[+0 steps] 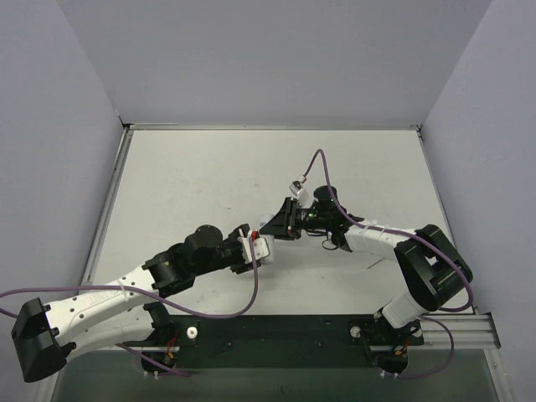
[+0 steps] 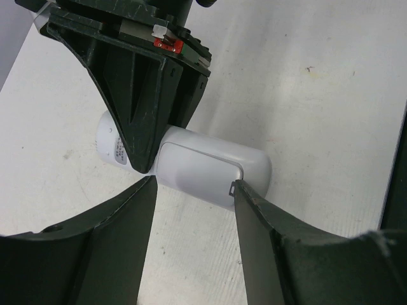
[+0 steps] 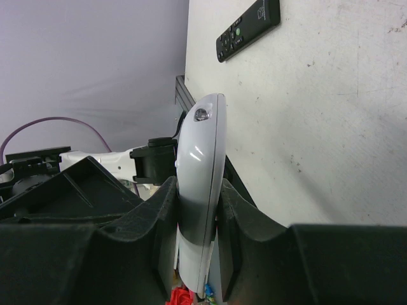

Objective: Unload the batteries from the remote control

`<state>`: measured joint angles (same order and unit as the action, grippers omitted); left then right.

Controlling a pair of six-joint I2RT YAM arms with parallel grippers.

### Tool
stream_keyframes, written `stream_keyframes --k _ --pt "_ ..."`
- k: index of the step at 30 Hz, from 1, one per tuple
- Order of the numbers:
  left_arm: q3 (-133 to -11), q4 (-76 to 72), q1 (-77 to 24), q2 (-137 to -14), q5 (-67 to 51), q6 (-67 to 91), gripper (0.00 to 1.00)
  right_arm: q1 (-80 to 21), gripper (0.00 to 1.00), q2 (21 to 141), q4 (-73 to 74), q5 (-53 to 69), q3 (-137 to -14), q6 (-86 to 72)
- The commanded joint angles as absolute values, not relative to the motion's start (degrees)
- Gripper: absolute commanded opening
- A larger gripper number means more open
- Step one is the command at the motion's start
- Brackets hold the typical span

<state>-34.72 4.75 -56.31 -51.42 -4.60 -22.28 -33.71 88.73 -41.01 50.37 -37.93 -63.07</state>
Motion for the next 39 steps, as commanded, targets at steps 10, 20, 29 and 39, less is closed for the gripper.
stream_keyframes --k 10,20,29,39 --pt "-34.45 -1.06 -55.63 -52.11 4.74 -23.73 0.61 -32.78 0.0 88.5 -43.86 55.72 -36.04 -63.54" --pt "-35.6 -0.09 -55.64 -56.86 7.99 -21.89 0.62 -28.57 0.0 88.86 -44.21 53.71 -33.05 -64.34" --pt "-39.72 3.6 -55.63 -67.32 7.91 -18.11 0.62 -21.54 0.0 92.72 -32.89 48.61 -33.66 -56.17" --pt "-40.43 2.46 -55.11 -68.29 11.24 -14.77 0.66 -20.57 0.0 92.2 -19.42 40.52 -38.49 -43.16"
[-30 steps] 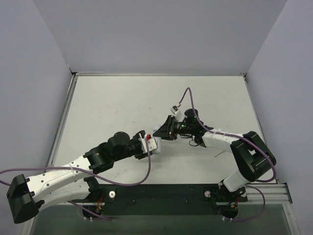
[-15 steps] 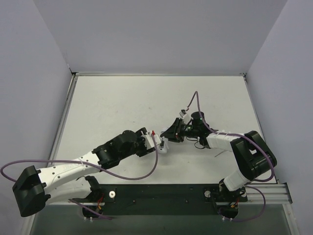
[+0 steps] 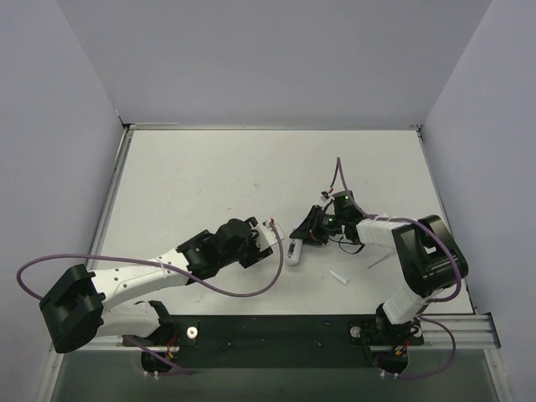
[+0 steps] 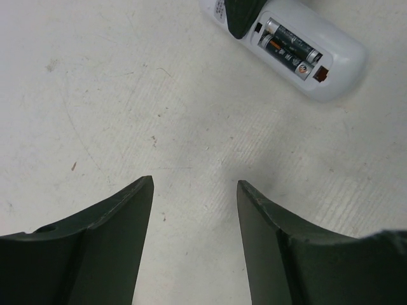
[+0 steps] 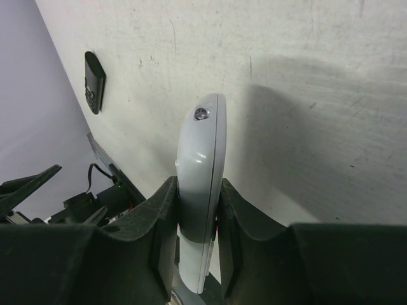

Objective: Unload the batteries from the remote control

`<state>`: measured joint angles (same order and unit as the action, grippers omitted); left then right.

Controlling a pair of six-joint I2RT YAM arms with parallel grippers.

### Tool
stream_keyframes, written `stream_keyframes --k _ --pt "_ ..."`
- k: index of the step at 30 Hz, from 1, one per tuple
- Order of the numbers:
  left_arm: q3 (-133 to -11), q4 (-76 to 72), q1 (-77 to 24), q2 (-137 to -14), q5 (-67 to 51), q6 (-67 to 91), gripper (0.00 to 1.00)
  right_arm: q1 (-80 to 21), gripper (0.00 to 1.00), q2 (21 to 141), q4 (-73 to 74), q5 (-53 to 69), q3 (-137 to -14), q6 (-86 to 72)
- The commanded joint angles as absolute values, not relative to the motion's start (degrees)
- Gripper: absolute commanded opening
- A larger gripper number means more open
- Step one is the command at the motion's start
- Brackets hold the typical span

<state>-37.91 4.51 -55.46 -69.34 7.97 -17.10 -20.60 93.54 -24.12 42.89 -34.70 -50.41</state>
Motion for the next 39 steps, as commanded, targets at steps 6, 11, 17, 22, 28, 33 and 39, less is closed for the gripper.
stream_keyframes --k 6,11,17,22,28,33,39 --pt "-42.18 3.16 -54.32 -66.36 20.3 -10.2 0.79 -21.0 0.04 92.29 -13.27 37.88 -43.07 -37.28" --pt "-42.63 4.65 -54.05 -63.81 22.41 -9.84 0.97 -21.01 0.14 94.83 -14.94 39.64 -44.73 -35.77" --pt "-41.49 4.66 -54.23 -59.68 22.67 -13.0 0.97 -21.45 0.19 98.96 -14.51 40.52 -47.81 -31.83" --pt "-40.52 4.13 -54.4 -57.04 22.68 -13.54 0.97 -22.41 0.24 101.16 -12.39 42.01 -50.19 -29.18" --pt "-42.1 5.97 -54.58 -58.71 20.74 -13.1 0.97 -22.41 0.43 100.46 -8.01 37.36 -50.01 -27.69" --pt "-41.84 5.54 -54.49 -59.15 21.18 -13.36 0.97 -22.06 0.51 98.44 -3.53 32.09 -51.5 -25.93" --pt "-42.19 6.85 -53.88 -61.08 27.4 -12.13 0.97 -20.75 0.61 93.96 2.63 28.74 -52.12 -25.4"
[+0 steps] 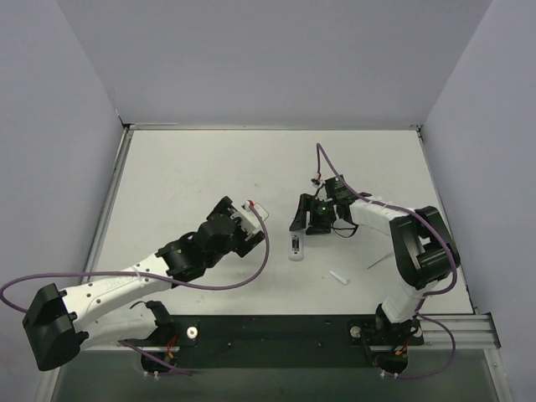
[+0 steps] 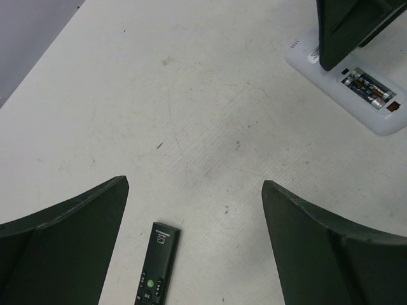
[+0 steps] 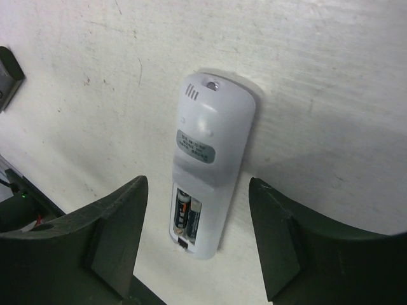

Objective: Unload the batteries from the remote control

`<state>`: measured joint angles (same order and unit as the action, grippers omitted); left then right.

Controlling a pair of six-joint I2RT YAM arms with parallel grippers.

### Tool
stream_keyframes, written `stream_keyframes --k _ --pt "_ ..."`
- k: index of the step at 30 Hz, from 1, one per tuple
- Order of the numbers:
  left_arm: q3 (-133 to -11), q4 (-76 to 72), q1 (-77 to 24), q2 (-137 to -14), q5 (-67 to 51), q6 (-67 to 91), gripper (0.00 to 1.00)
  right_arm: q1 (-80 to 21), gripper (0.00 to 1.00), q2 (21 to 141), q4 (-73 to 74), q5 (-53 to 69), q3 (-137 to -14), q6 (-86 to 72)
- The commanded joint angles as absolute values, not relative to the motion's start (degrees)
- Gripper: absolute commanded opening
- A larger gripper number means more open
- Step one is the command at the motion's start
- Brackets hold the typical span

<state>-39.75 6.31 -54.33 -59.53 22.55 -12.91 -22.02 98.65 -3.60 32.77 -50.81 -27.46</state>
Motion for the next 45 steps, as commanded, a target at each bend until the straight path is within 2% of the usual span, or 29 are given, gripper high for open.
stream_keyframes --k 1,6,15,24,27,28,35,45 --pt "-42.36 7.81 -53.35 -61.69 27.77 -11.52 0.97 -20.66 0.61 92.13 3.16 28.39 -51.86 -25.49" --pt "-46.31 13.53 -47.3 -69.06 28.39 -7.74 0.97 -20.39 0.7 85.53 4.3 26.55 -49.22 -25.84" --pt "-50.45 18.45 -32.8 -77.77 21.28 2.54 0.94 -19.34 0.73 74.1 3.96 27.33 -42.81 -24.78" --pt "-53.44 21.44 -16.12 -83.67 16.27 12.2 0.81 -18.63 0.73 67.24 1.5 30.67 -40.35 -26.19" --pt "-53.44 21.71 -8.91 -85.16 12.84 16.86 0.67 -18.2 0.72 65.75 0.97 31.02 -39.64 -26.54" --pt "-53.52 21.71 -7.4 -85.69 12.92 17.31 0.65 -18.19 0.72 65.39 0.97 31.11 -39.46 -26.72" --pt "-55.11 24.87 -4.66 -90.44 13.89 17.67 0.45 -17.84 0.72 64.16 0.35 32.43 -38.76 -27.16" --pt "-51.94 28.91 -4.66 -84.02 15.29 17.49 0.43 -17.49 0.72 62.49 0.44 33.57 -38.5 -27.69"
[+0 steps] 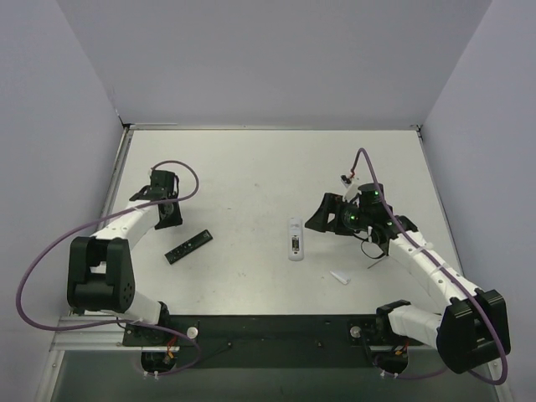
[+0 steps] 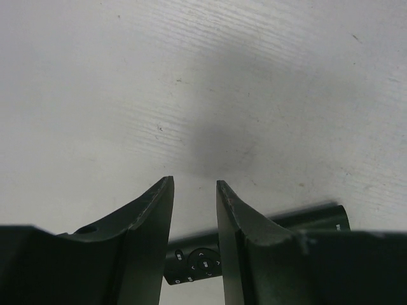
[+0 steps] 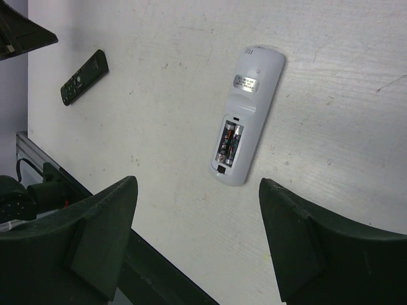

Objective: Unload the batteries from the remote control

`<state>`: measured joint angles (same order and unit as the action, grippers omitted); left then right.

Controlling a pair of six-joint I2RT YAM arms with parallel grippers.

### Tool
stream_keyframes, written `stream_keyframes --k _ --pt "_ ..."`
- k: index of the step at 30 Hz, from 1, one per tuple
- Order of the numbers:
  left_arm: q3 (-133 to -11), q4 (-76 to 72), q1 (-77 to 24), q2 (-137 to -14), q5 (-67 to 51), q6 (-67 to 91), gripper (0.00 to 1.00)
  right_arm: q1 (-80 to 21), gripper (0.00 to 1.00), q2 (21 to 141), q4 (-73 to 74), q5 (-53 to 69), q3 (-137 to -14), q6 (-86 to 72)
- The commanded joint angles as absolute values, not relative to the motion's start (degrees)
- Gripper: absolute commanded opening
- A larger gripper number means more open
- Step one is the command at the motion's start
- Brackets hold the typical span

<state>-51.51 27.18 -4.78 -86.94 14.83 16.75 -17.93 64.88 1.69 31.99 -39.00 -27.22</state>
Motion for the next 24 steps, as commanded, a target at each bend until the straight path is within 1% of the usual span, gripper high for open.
stream_keyframes --k 1,8,15,17,19,24 --pt "-52.12 29.35 -4.66 -84.46 15.29 17.49 0.43 -17.4 0.72 62.58 0.44 33.75 -38.58 -27.69" --pt "-54.23 31.72 -4.66 -87.89 14.42 17.93 0.43 -17.23 0.72 61.79 0.44 34.63 -38.58 -27.78" --pt "-53.7 33.66 -4.57 -87.19 8.8 19.51 0.43 -17.05 0.72 60.82 0.62 34.45 -38.23 -27.69" --pt "-53.7 33.93 -4.66 -87.1 8.0 19.42 0.44 -17.14 0.72 60.73 0.7 34.54 -38.15 -27.69" --pt "-53.09 33.66 -4.75 -86.31 8.7 19.51 0.47 -17.05 0.72 60.73 0.7 34.54 -38.14 -27.6" --pt "-54.58 35.59 -4.66 -89.64 8.53 19.95 0.47 -17.14 0.71 60.73 0.7 34.72 -38.23 -27.69"
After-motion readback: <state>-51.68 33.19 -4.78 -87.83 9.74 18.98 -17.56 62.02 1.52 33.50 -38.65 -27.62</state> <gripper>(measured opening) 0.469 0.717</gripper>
